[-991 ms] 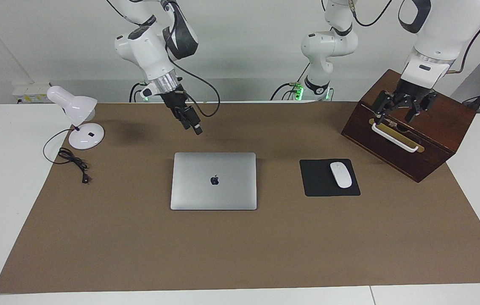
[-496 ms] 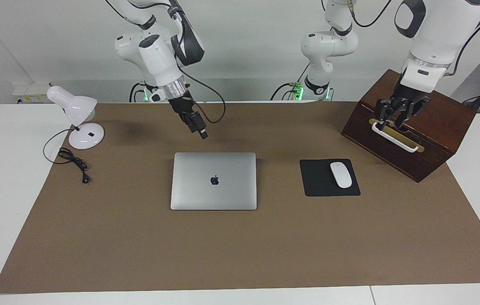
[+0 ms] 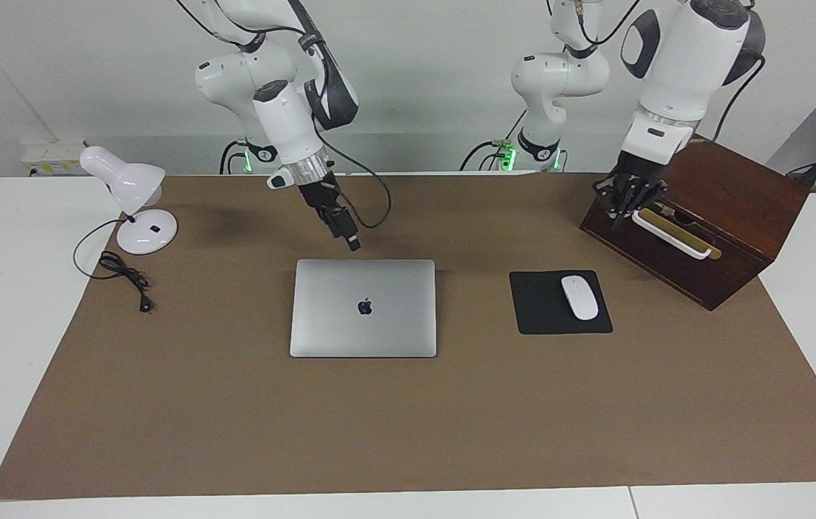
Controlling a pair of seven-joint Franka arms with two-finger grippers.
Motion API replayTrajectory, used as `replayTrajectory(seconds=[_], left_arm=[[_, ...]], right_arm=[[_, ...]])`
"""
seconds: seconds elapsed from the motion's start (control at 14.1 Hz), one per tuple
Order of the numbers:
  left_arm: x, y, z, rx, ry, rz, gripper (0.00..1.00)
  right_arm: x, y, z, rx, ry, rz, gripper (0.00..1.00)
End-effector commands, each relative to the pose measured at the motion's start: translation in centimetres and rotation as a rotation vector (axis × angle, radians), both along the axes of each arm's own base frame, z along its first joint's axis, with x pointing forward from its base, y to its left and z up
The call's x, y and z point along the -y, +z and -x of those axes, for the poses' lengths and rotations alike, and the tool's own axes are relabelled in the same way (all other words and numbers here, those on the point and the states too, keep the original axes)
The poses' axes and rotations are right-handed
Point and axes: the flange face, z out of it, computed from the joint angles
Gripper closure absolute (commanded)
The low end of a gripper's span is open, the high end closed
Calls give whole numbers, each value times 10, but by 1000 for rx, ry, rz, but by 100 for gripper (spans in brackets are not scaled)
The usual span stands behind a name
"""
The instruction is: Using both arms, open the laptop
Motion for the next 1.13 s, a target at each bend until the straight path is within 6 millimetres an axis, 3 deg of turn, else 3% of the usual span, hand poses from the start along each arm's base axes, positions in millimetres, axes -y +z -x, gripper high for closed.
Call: replayTrajectory(seconds=[0.0,0.57,0.85,1.06], left_arm=[[17,-27,38,83,-77,6,100],[89,-77,83,210,-242,42,100],[120,-129,108,349,-320,93,100],[137,-155,117,397,-369,114,100]], right_arm=[[-2,-7,-1,3,-31,-14,0],[-1,-21,-7,13,-44,-2,0],[1,-25,-11,17,-49,3,0],[2,-24,-16,25,-54,2,0]])
